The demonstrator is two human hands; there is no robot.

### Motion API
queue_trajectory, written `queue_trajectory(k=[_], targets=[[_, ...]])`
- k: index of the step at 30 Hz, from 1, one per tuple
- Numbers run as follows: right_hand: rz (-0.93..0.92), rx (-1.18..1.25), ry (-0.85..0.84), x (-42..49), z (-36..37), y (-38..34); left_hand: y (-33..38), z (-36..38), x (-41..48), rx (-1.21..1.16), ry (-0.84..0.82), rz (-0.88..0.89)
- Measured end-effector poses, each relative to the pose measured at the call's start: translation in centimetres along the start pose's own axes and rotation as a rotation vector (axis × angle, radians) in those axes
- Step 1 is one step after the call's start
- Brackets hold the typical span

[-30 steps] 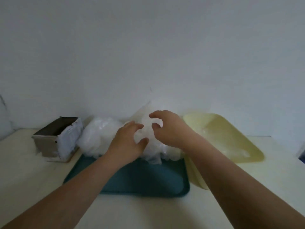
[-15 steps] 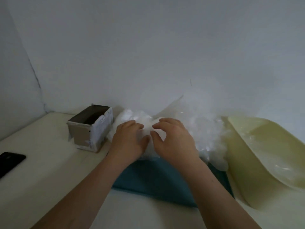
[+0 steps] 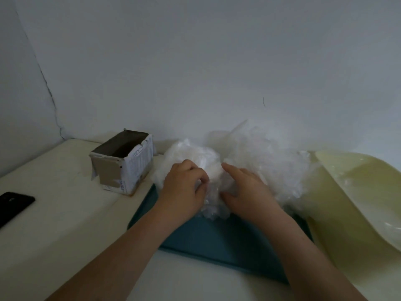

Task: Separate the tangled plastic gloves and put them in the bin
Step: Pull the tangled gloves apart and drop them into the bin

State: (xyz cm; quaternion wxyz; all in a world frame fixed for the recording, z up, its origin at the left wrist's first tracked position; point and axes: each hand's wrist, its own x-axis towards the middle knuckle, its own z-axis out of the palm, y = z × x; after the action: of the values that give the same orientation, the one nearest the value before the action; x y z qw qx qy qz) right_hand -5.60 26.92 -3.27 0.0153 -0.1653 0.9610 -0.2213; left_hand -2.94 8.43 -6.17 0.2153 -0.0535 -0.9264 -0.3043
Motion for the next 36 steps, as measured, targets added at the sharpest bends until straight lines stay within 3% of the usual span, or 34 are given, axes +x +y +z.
queue_trajectory(k=[8, 10, 12, 15, 19, 21, 23, 26, 28, 31, 34, 36], targets=[[-0.037, 0.477, 0.373, 0.1, -1.3, -0.4, 1.2, -3.2, 1.0, -0.129, 0.237, 0.047], [-0.028, 0.63, 0.421, -0.2, -2.0, -0.9, 1.6, -4.1, 1.2, -0.236, 0.197, -0.024], [-0.003, 0.753, 0.429, -0.6, -2.6, -1.3, 2.2, -4.7, 1.1, -0.349, 0.059, -0.073], [0.033, 0.882, 0.423, -1.1, -2.9, -2.0, 1.9, -4.7, 0.6, -0.227, -0.089, -0.05], [0.105, 1.175, 0.325, -1.5, -3.3, -3.1, 1.2, -4.9, 0.7, -0.19, 0.076, 0.042], [0.113, 1.235, 0.321, -1.6, -3.3, -3.2, 1.3, -5.6, 0.7, -0.225, 0.145, 0.001], [0.054, 1.061, 0.435, -1.8, -3.8, -3.1, 1.4, -6.4, 0.8, -0.199, 0.205, -0.057], [-0.262, 0.675, 0.59, -3.2, -5.3, -3.5, 1.7, -7.2, 0.7, -0.082, 0.271, -0.063], [-0.475, 0.386, 0.554, -3.9, -5.7, -4.2, 2.3, -7.3, 0.6, -0.056, 0.282, 0.015], [-0.47, 0.069, 0.435, -3.8, -4.7, -4.9, 3.8, -7.4, 0.3, -0.155, 0.239, 0.176], [-0.427, 0.045, 0.5, -3.0, -3.7, -4.4, 5.2, -8.0, -0.3, -0.323, 0.156, 0.227], [-0.34, 0.303, 0.521, -3.1, -4.1, -4.1, 5.2, -8.5, -0.4, -0.398, 0.144, 0.152]])
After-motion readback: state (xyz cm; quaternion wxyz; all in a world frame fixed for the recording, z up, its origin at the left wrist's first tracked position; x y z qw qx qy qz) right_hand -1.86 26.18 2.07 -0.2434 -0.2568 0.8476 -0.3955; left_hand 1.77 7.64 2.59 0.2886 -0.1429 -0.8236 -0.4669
